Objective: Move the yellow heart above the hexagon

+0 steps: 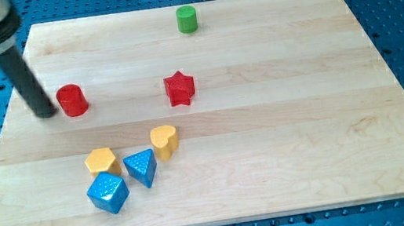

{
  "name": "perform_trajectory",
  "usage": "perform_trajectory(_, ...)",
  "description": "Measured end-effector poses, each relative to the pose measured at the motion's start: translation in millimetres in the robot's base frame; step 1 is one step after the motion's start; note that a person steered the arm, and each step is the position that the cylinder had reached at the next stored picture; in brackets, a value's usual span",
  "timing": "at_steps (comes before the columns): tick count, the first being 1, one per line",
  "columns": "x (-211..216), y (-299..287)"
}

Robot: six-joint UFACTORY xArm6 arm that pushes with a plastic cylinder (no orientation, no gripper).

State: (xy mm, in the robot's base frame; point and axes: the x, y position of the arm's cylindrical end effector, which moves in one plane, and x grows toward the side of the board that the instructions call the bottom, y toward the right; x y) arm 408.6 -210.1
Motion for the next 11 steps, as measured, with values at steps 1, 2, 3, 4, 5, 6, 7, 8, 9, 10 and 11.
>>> perform_trajectory(1, 17.9, 103.9)
perform_trajectory(2, 25.3, 144.6)
perform_trajectory(3, 25.0, 97.0)
perform_trajectory(4, -3.4, 63.7)
perform_trajectory(5, -11.5, 70.2)
perform_trajectory(6, -10.2, 70.2)
perform_trajectory(7, 24.4, 70.2)
perform_trajectory(8, 42.8, 97.0)
perform_trajectory(9, 75.6, 160.8)
perform_trajectory(10, 100.9, 229.3)
perform_trajectory(11, 110.7, 215.4)
